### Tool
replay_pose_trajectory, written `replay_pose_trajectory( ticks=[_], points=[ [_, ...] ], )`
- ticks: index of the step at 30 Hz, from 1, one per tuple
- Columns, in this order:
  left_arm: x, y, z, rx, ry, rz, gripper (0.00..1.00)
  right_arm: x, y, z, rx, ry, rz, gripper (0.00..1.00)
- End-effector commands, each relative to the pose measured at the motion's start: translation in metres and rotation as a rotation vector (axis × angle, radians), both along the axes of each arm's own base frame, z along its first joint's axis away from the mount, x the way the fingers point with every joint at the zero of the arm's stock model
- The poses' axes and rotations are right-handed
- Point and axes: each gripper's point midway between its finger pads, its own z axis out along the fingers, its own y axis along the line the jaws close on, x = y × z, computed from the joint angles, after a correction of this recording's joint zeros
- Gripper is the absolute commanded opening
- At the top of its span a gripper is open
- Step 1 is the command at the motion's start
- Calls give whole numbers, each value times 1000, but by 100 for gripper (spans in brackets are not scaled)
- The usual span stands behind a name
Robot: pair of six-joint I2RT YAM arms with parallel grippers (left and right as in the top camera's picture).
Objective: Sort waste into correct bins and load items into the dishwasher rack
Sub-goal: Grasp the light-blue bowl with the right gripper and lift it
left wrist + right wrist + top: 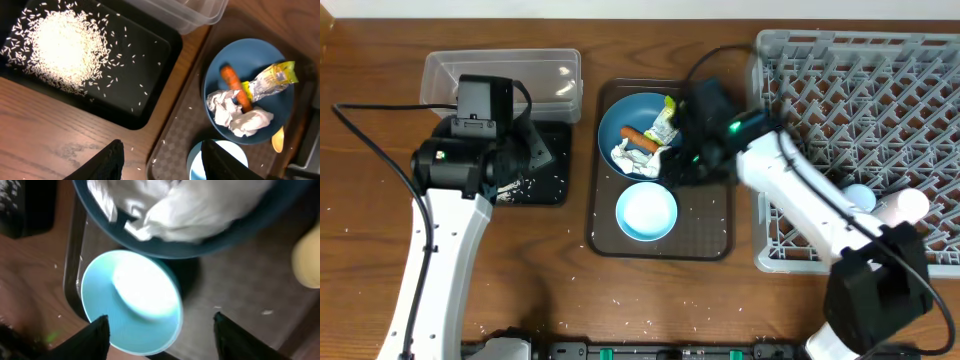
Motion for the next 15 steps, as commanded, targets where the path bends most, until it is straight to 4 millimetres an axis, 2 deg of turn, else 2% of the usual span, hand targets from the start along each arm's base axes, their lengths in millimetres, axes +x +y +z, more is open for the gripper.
replay_pose_trajectory(
  ticks=[1, 8, 15],
  points=[
    [1, 4, -6, 25, 24, -10, 52, -8, 0, -17, -67, -1, -107, 62],
    [1, 5, -9, 33, 32, -7, 52, -16, -5, -41, -130, 4, -134, 57],
    [1, 6, -9, 39, 32, -4, 52, -28, -7, -75, -163, 89, -120, 50]
  ],
)
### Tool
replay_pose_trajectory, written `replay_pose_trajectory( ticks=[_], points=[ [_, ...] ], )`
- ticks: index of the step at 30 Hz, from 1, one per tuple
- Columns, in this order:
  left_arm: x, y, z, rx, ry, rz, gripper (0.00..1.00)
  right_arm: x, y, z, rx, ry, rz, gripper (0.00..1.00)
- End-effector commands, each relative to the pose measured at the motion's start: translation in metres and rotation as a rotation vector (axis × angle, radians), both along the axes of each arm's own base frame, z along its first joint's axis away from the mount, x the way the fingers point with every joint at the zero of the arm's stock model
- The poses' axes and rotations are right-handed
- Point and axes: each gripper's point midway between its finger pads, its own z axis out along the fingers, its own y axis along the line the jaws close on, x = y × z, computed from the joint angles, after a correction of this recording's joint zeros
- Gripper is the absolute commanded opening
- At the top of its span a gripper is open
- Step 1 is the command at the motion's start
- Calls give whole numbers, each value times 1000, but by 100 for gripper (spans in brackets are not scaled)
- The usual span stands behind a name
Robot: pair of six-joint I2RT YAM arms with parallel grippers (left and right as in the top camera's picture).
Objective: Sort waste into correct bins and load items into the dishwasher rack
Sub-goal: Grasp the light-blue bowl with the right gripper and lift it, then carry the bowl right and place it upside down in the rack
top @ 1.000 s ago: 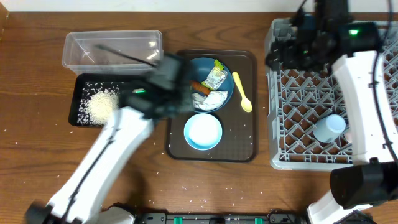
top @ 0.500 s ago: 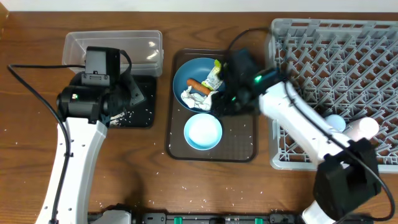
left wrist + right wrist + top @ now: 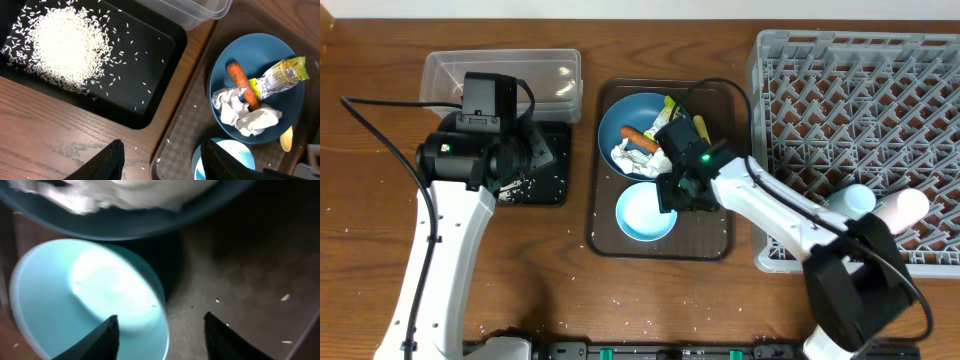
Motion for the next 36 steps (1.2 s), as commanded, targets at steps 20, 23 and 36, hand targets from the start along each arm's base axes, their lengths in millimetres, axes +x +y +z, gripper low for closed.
replay_pose_trajectory(
  ticks=[20, 23, 36],
  points=[
    [-4, 10, -3, 49, 22, 18, 57, -5, -6, 3, 7, 33, -7, 1],
    [-4, 10, -3, 49, 22, 18, 63, 7, -17, 36, 20, -65, -33, 1],
    [-4, 10, -3, 49, 22, 18, 89, 87, -217, 192, -341, -730, -618, 1]
  ],
)
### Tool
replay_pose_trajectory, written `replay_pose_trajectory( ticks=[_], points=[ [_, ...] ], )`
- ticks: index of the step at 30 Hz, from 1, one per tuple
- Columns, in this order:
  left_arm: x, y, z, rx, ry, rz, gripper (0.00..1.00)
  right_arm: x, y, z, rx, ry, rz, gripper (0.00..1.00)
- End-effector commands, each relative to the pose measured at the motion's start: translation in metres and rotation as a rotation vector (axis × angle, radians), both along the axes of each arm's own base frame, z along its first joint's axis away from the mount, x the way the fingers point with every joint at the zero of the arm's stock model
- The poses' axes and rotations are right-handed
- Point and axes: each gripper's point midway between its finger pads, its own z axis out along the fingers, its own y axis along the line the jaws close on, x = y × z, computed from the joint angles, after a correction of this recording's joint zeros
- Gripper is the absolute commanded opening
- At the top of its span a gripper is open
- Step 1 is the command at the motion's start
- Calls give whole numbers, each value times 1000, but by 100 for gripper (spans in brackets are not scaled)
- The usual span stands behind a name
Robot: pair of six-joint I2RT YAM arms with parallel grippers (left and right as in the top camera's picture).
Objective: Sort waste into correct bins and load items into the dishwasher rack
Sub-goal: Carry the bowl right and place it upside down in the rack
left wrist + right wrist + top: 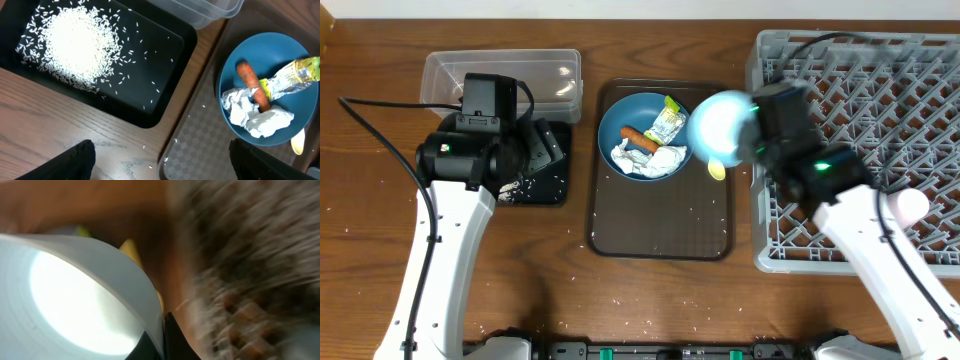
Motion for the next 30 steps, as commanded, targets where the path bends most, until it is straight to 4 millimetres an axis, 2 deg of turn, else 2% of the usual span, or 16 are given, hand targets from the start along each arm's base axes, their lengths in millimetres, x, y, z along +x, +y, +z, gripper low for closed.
replay_pose_trajectory(
  ticks=[1, 6, 9, 12, 15, 19, 25, 30],
  points=[
    [0, 4, -1, 17, 5, 5, 89, 15, -80, 30, -214, -137, -290, 1],
    [0, 4, -1, 17, 5, 5, 90, 49, -142, 60, -369, -296, -470, 1],
    [0, 4, -1, 17, 5, 5, 90, 72, -163, 72, -505, -345, -477, 1],
    [0, 4, -1, 17, 5, 5, 90, 92, -174, 72, -652, -340, -451, 1],
    [0, 4, -1, 17, 5, 5, 91, 108, -181, 60, -804, -288, -414, 1],
    [0, 4, -1, 17, 5, 5, 90, 127, -185, 32, -942, -218, -395, 1],
    [0, 4, -1, 17, 5, 5, 91, 148, -184, -12, -1027, -154, -334, 1],
    [0, 4, -1, 17, 5, 5, 91, 157, -183, -41, -1102, -95, -278, 1]
  ],
)
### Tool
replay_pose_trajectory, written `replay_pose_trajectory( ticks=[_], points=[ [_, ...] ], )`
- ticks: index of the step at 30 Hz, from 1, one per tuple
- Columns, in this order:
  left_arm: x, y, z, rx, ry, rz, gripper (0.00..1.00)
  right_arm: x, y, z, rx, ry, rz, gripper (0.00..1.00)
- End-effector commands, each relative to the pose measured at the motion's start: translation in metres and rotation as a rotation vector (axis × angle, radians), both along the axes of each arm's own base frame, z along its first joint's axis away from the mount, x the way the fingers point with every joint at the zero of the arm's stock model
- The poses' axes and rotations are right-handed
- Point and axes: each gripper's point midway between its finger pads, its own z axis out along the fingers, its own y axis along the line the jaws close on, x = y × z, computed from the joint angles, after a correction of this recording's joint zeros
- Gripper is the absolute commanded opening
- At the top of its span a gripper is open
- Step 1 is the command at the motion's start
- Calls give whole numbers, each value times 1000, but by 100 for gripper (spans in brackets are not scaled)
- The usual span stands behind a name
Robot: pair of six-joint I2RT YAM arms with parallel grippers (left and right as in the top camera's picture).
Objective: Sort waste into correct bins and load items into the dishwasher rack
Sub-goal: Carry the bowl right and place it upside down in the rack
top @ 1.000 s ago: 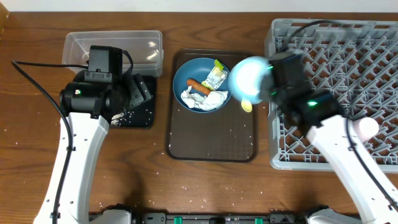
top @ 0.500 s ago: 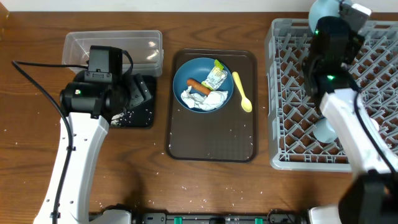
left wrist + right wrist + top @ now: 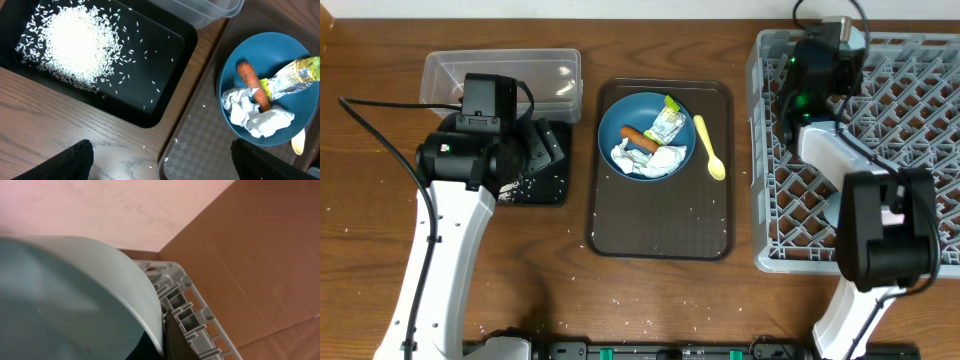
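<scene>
My right gripper (image 3: 163, 330) is shut on the rim of a light blue bowl (image 3: 75, 295), held on edge over the far left corner of the grey dishwasher rack (image 3: 187, 311). Overhead, that gripper (image 3: 817, 62) sits at the rack's (image 3: 920, 120) back left; the bowl is hidden under it. A dark blue plate (image 3: 620, 125) on the brown tray (image 3: 660, 220) holds a carrot (image 3: 248, 77), a yellow wrapper (image 3: 290, 80) and crumpled paper (image 3: 252, 114). A yellow spoon (image 3: 708, 148) lies beside the plate. My left gripper (image 3: 162, 165) hangs open above the table left of the tray.
A black tray (image 3: 165, 95) with a heap of rice (image 3: 75, 47) lies under the left arm, with a clear plastic container (image 3: 500, 70) behind it. Loose rice grains dot the wooden table (image 3: 550, 310). The left arm (image 3: 450, 220) stretches along the table's left side.
My right gripper has carried the light blue bowl from above the tray's right edge to the rack's far left corner. The yellow spoon now shows in full. The left arm has not moved.
The light blue bowl stood on the brown tray in front of the plate, with my right gripper open and low beside it. Then the gripper was closer to the bowl's rim. Later it held the bowl lifted by the rack's edge, and now over the rack's far corner.
</scene>
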Motion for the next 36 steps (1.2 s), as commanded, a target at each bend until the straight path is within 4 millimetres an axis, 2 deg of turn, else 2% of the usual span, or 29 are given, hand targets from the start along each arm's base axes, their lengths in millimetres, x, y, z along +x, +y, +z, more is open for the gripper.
replay_pose_trajectory(
  ticks=[1, 6, 11, 14, 17, 22, 26, 28, 30, 34, 36],
  points=[
    [0, 4, -1, 17, 3, 5, 91, 0, -6, -13, -74, 95, -18, 1],
    [0, 4, -1, 17, 3, 5, 91, 0, -6, -24, -79, 115, -31, 1],
    [0, 4, -1, 17, 4, 5, 91, -2, -10, -10, -79, 41, -70, 1],
    [0, 4, -1, 17, 4, 5, 91, -1, -7, -9, -91, 50, -62, 1],
    [0, 4, -1, 17, 3, 5, 91, 0, 5, -13, -95, 73, -38, 1],
    [0, 4, -1, 17, 4, 5, 91, 2, 42, -23, -110, 136, 35, 2],
    [0, 4, -1, 17, 3, 5, 91, -1, 67, -36, -131, 218, 88, 24],
    [0, 4, -1, 17, 4, 5, 91, -2, 78, -40, -139, 242, 110, 32],
    [0, 4, -1, 17, 3, 5, 91, -3, 86, -40, -142, 243, 126, 38],
    [0, 4, -1, 17, 3, 5, 91, -2, 102, -39, -144, 235, 155, 60],
    [0, 4, -1, 17, 3, 5, 91, -2, 107, -39, -144, 231, 164, 65]
  ],
)
